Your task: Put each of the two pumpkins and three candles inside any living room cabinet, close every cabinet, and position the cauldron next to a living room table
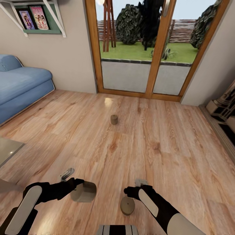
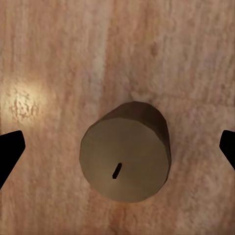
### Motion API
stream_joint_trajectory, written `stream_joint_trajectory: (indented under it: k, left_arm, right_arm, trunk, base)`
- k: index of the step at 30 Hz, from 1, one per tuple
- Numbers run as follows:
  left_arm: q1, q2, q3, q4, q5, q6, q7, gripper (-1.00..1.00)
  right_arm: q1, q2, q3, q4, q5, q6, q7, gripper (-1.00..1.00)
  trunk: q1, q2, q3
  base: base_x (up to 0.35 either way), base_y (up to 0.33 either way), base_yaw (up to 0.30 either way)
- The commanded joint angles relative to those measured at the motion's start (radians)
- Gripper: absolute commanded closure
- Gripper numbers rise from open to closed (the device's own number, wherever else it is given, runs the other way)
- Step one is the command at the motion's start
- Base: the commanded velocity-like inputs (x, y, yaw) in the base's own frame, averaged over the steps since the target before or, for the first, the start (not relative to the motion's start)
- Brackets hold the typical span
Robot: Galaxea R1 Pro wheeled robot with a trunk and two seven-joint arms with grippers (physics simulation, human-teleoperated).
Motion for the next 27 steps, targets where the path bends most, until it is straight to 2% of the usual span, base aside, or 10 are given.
stream_joint_trajectory:
  k: [1, 5, 11, 14, 16, 18, 19, 21, 23, 27]
  left_arm:
    - [-0.001, 0.0, 0.001, -0.001, 0.012, 0.002, 0.01, 1.0]
    - [-0.001, 0.001, 0.001, -0.001, 0.012, 0.003, 0.009, 1.0]
    - [0.001, 0.002, 0.006, -0.004, 0.015, 0.005, 0.009, 1.0]
    - [0.0, 0.005, 0.014, -0.006, 0.05, 0.006, 0.008, 1.0]
    - [-0.001, 0.031, 0.037, -0.008, 0.106, 0.006, 0.002, 1.0]
    - [-0.001, 0.063, 0.05, -0.008, 0.166, 0.007, -0.03, 1.0]
    - [0.001, 0.112, 0.057, -0.008, 0.237, 0.007, -0.112, 1.0]
    - [0.004, 0.157, 0.058, -0.007, 0.278, 0.006, -0.223, 1.0]
    - [0.004, 0.167, 0.057, -0.006, 0.287, 0.005, -0.255, 1.0]
    - [0.004, 0.172, 0.056, -0.003, 0.29, 0.005, -0.268, 1.0]
  right_arm:
    - [-0.001, 0.001, 0.004, -0.001, -0.01, 0.001, -0.01, -1.0]
    - [-0.001, 0.004, 0.006, 0.0, -0.01, -0.014, -0.009, -1.0]
    - [-0.001, 0.009, 0.053, 0.008, -0.003, -0.048, -0.009, -1.0]
    - [-0.001, 0.016, 0.062, 0.053, 0.0, -0.063, -0.007, -1.0]
    - [-0.001, 0.017, 0.064, 0.087, 0.003, -0.069, -0.006, -1.0]
    - [-0.001, 0.018, 0.065, 0.1, 0.004, -0.072, -0.006, -1.0]
    - [-0.001, 0.018, 0.065, 0.108, 0.005, -0.074, -0.005, -1.0]
    - [-0.001, 0.019, 0.066, 0.112, 0.005, -0.074, -0.005, -1.0]
    - [-0.001, 0.019, 0.066, 0.113, 0.006, -0.075, -0.005, -1.0]
    - [-0.001, 0.019, 0.066, 0.113, 0.007, -0.075, -0.005, -1.0]
  trunk:
    - [0.0, -0.001, -0.005]
    - [0.002, -0.002, -0.02]
    - [0.005, -0.003, -0.043]
    - [0.006, -0.004, -0.055]
    - [0.007, -0.004, -0.063]
    - [0.008, -0.005, -0.071]
    - [0.008, -0.005, -0.074]
    - [0.009, -0.005, -0.082]
    - [0.01, -0.006, -0.086]
    - [0.01, -0.006, -0.086]
  base:
    - [0.0, 0.0, 0.0]
    - [0.0, 0.0, 0.0]
    - [0.0, 0.0, 0.0]
    - [0.0, 0.0, 0.0]
    - [0.0, 0.0, 0.0]
    - [0.0, 0.0, 0.0]
    - [0.0, 0.0, 0.0]
    - [0.0, 0.0, 0.0]
    - [0.0, 0.0, 0.0]
    - [0.0, 0.0, 0.0]
